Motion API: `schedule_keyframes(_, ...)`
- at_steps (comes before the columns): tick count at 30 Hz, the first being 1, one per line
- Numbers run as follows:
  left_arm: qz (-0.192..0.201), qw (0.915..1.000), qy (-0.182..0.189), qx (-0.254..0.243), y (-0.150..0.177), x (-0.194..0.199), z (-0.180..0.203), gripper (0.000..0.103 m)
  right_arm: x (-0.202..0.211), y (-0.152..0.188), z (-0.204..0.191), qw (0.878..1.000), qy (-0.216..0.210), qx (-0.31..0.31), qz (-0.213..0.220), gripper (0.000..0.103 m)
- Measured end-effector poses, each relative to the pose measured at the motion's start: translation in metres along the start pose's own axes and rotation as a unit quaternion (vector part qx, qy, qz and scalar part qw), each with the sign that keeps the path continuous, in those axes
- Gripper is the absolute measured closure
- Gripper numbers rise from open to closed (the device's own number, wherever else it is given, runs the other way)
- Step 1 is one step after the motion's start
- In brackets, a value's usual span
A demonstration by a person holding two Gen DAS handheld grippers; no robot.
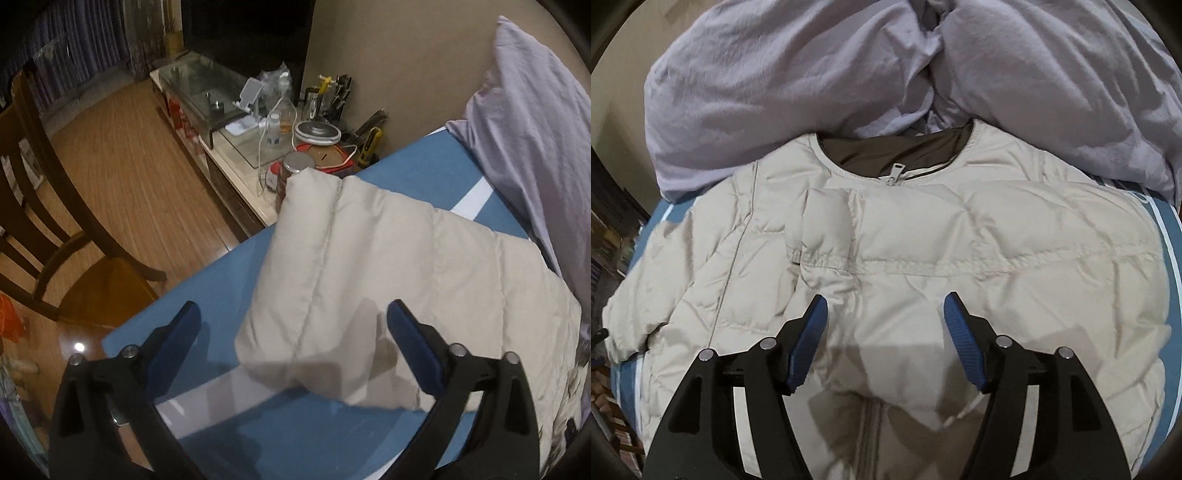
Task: Fold large clothes
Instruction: 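Grasp the cuff of the other sleeve with the left tool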
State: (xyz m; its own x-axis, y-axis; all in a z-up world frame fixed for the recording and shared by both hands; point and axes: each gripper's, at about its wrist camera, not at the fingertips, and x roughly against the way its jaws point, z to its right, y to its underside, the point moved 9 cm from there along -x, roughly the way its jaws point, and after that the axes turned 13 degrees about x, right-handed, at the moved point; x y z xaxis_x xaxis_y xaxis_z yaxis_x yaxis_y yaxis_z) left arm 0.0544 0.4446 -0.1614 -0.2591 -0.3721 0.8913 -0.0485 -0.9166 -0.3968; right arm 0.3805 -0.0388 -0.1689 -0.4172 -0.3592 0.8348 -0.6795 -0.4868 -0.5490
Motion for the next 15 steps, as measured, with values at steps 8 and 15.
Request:
schedule_keyframes(8,-0.012,0.9993,0.023,0.028,0.008,-0.012,0.004,0.026,0.023,0.011,0.030,0.999,0.004,-0.037,0.006,0.036)
schedule_keyframes(15,-0.024,0.9972,0.067,0.023,0.012,-0.010,0.017,0.072,0.034,0.027,0.051,0.998,0.005,-0.065,0.009,0.036)
